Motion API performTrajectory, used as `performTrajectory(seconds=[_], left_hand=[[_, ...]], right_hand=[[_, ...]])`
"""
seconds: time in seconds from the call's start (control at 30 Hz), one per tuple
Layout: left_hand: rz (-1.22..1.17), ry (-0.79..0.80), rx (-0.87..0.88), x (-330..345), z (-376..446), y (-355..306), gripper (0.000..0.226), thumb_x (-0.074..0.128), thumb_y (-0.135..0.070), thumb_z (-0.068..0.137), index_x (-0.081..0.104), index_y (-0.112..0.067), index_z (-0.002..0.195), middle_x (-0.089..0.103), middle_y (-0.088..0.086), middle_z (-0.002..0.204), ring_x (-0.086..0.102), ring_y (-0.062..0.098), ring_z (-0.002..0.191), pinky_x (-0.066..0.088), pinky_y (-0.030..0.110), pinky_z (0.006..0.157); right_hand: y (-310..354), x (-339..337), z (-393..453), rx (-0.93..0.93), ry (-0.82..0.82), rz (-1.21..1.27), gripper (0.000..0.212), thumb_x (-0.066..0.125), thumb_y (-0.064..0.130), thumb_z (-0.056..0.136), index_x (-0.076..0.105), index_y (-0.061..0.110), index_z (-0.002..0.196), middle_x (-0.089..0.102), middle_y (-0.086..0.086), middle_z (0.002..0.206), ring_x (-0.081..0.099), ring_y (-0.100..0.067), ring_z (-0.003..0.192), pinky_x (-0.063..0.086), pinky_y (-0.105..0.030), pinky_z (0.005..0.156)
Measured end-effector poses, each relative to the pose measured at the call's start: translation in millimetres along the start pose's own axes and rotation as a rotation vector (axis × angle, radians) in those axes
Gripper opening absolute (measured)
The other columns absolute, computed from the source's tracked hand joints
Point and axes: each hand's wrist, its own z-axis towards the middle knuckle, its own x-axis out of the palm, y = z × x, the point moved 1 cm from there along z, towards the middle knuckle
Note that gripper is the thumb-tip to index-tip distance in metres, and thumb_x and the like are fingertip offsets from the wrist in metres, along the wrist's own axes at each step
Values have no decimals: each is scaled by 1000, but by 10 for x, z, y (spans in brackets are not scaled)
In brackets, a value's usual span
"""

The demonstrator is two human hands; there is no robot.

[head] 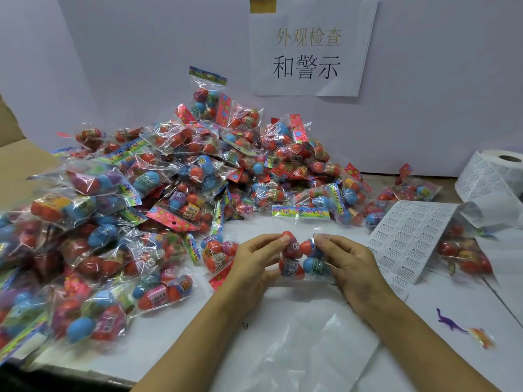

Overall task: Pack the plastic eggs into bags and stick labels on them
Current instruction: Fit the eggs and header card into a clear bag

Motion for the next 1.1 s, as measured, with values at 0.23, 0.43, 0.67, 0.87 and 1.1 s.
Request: performTrajectory(seconds=[0.23,0.43,0.67,0.87,1.1], left_hand=[[-6,1,-4,9,18,-3,23,85,-26,70,82,-11,88,76,16,89,76,24,81,62,40,62],[-17,-4,4,-1,30,4,27,85,-26,70,82,-8,89,75,19,92,76,27,83,62,43,63],[-23,-43,46,-17,20,8,28,85,-28,71,80,-9,91,75,21,95,75,31,89,62,46,66],[-1,-38,144,16,-26,-35,44,86,-30,78,74,2,106,74,24,110,74,34,103,63,46,78],[32,-49,150,3,-13,-35,24,62,-12,95,76,4,108,75,20,113,68,33,115,61,39,85]], right_hand=[[-6,-2,16,-16,-24,14,50,86,39,54,80,10,94,77,-17,96,76,-28,80,62,-33,63],[1,11,21,-26,-6,32,49,86,41,52,81,13,92,78,-15,97,76,-27,83,61,-31,63],[-35,-23,6,-143,-113,-85,45,88,39,61,78,20,100,78,-1,98,75,-16,93,60,-25,73],[-45,22,-87,-352,-18,-353,31,82,40,74,77,26,100,78,8,96,72,-7,94,53,-17,77],[-64,29,-77,-307,41,-293,28,82,16,83,76,23,109,78,3,106,71,-13,107,55,-32,90]])
